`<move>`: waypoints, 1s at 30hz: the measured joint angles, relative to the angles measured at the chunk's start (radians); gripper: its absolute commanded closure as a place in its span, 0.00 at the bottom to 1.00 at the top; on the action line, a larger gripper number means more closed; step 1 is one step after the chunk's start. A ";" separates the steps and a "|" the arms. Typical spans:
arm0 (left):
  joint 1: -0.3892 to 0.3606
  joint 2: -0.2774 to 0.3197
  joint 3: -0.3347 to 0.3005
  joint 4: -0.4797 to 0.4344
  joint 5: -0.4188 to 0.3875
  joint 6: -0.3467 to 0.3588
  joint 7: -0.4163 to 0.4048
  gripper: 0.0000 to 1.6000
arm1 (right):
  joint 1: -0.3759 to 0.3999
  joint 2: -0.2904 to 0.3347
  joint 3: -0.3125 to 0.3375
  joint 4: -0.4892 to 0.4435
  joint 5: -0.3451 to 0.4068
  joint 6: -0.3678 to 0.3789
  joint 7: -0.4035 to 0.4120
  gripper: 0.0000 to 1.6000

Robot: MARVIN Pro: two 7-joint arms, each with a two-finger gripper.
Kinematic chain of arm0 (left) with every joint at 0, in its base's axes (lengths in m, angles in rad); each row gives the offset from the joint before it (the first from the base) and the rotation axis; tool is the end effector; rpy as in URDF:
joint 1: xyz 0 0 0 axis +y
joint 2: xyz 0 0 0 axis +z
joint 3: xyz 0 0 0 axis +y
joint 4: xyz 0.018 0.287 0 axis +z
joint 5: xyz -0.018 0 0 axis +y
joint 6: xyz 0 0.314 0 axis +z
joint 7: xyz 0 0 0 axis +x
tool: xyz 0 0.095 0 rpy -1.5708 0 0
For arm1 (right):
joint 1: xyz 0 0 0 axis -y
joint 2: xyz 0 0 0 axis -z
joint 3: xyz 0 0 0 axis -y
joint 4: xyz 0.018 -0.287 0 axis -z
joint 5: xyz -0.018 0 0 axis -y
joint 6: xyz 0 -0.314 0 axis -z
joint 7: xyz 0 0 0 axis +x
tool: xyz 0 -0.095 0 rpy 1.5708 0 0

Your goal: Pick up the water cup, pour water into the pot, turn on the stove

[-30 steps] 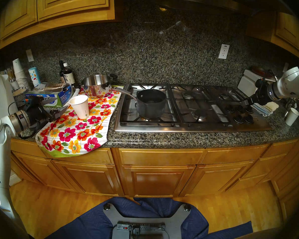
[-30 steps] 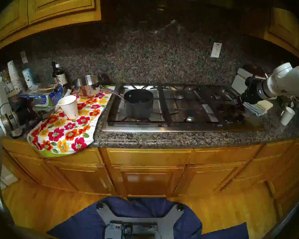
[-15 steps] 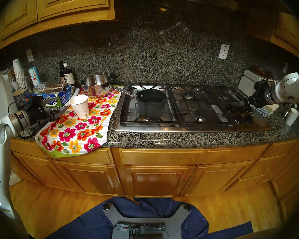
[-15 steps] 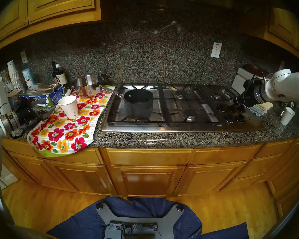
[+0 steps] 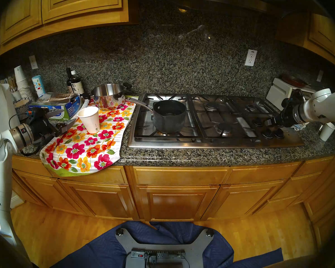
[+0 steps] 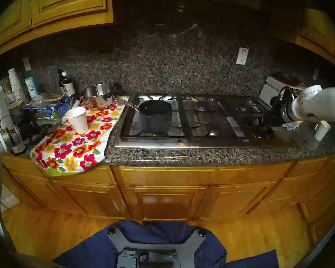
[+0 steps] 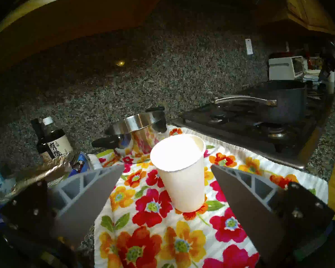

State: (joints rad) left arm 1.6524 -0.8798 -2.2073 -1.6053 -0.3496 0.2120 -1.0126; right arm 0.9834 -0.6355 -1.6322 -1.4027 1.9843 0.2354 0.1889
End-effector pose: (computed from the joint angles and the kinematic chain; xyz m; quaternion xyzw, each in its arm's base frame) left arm 0.3435 0.3005 -0.1366 0.7130 -0.2594 0.6493 0.0536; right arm 0.4441 -0.3026 -0.0848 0.9243 0.0775 0.3703 0.0498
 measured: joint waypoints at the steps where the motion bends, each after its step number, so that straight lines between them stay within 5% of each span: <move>1: 0.000 0.000 0.000 0.000 0.000 0.000 0.000 0.00 | -0.001 0.000 0.000 0.000 0.000 -0.002 -0.002 0.00; 30: 0.000 0.000 0.000 0.000 0.000 0.000 0.000 0.00 | -0.035 0.001 0.009 -0.034 0.048 -0.037 -0.049 0.00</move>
State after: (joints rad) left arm 1.6524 -0.8798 -2.2073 -1.6053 -0.3496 0.2120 -1.0124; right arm 0.9488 -0.6350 -1.6231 -1.4370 2.0318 0.1984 0.1401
